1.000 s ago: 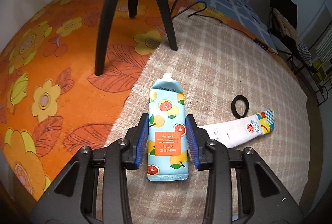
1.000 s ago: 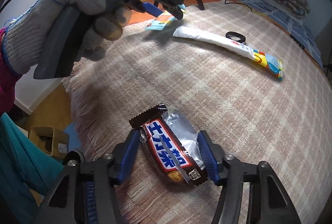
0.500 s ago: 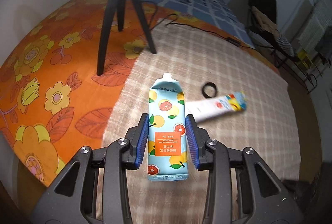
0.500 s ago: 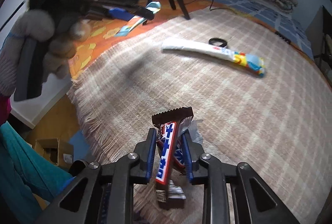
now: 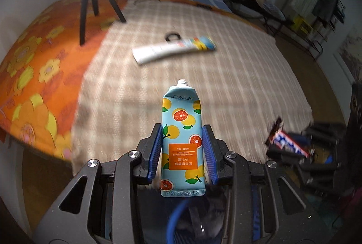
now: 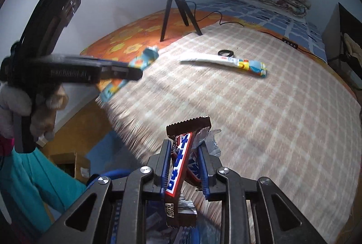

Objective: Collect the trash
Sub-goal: 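Carry the pouch with the left tool while the right tool carries the candy bar to the basket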

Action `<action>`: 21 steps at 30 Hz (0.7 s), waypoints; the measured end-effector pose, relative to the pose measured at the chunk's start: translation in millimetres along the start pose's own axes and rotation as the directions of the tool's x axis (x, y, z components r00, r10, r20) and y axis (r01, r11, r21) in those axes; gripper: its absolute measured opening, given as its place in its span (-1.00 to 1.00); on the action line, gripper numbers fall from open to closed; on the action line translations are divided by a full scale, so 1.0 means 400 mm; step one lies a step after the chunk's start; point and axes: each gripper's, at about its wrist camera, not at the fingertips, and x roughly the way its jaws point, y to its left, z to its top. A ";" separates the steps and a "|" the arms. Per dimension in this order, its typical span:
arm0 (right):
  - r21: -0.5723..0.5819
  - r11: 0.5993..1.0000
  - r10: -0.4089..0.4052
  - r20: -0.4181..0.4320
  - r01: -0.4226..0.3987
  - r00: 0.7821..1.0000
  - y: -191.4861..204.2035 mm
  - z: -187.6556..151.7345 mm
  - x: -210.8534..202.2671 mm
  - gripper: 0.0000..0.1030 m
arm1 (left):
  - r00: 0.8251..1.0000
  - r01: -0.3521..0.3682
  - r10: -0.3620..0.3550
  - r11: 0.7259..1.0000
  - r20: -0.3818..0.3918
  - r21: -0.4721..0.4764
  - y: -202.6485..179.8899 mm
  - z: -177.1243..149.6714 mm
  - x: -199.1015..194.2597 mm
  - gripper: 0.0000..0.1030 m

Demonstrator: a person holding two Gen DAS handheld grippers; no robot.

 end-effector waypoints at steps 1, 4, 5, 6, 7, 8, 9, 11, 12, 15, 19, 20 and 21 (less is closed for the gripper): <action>-0.005 1.000 0.001 -0.003 -0.001 1.000 0.008 -0.015 -0.009 -0.56 | 1.000 0.006 -0.006 1.000 -0.011 0.005 -0.008 -0.019 0.000 -0.32; -0.014 1.000 0.010 -0.011 -0.010 1.000 0.029 -0.051 -0.027 -0.56 | 0.999 0.023 -0.022 1.000 -0.042 0.016 -0.026 -0.078 -0.002 -0.32; -0.015 1.000 0.015 -0.015 -0.015 1.000 0.035 -0.066 -0.032 -0.56 | 0.998 0.029 -0.028 0.999 -0.056 0.019 -0.033 -0.100 -0.001 -0.32; -0.013 1.000 0.021 -0.020 -0.021 1.000 0.040 -0.079 -0.035 -0.56 | 0.997 0.035 -0.034 0.999 -0.066 0.020 -0.039 -0.117 -0.001 -0.32; -0.008 1.000 0.029 -0.031 -0.029 0.999 0.047 -0.098 -0.036 -0.56 | 0.996 0.041 -0.039 0.999 -0.076 0.021 -0.043 -0.134 0.001 -0.32; -0.005 0.999 0.035 -0.038 -0.035 0.999 0.051 -0.109 -0.036 -0.56 | 0.995 0.046 -0.044 0.999 -0.088 0.022 -0.048 -0.152 0.002 -0.32; 0.000 0.999 0.045 -0.051 -0.045 0.998 0.058 -0.127 -0.034 -0.56 | 0.994 0.051 -0.048 0.998 -0.101 0.025 -0.054 -0.170 0.004 -0.32; 0.002 0.998 0.055 -0.069 -0.055 0.996 0.069 -0.154 -0.031 -0.56 | 0.991 0.058 -0.054 0.998 -0.123 0.031 -0.064 -0.201 0.008 -0.32; 0.003 0.998 0.059 -0.078 -0.059 0.995 0.074 -0.167 -0.028 -0.56 | 0.989 0.062 -0.057 0.997 -0.136 0.035 -0.069 -0.220 0.013 -0.32; 0.010 0.998 0.071 -0.108 -0.070 0.992 0.089 -0.205 -0.016 -0.56 | 0.983 0.073 -0.065 0.997 -0.172 0.040 -0.082 -0.264 0.024 -0.32; 0.020 0.997 0.078 -0.148 -0.076 0.986 0.101 -0.250 0.004 -0.56 | 0.976 0.085 -0.074 0.995 -0.207 0.044 -0.094 -0.305 0.036 -0.32; 0.024 0.997 0.081 -0.154 -0.078 0.985 0.103 -0.258 0.006 -0.56 | 0.974 0.087 -0.075 0.995 -0.214 0.046 -0.097 -0.315 0.039 -0.32; 0.028 0.997 0.082 -0.160 -0.078 0.984 0.103 -0.265 0.010 -0.54 | 0.971 0.091 -0.078 0.995 -0.224 0.047 -0.102 -0.326 0.044 -0.32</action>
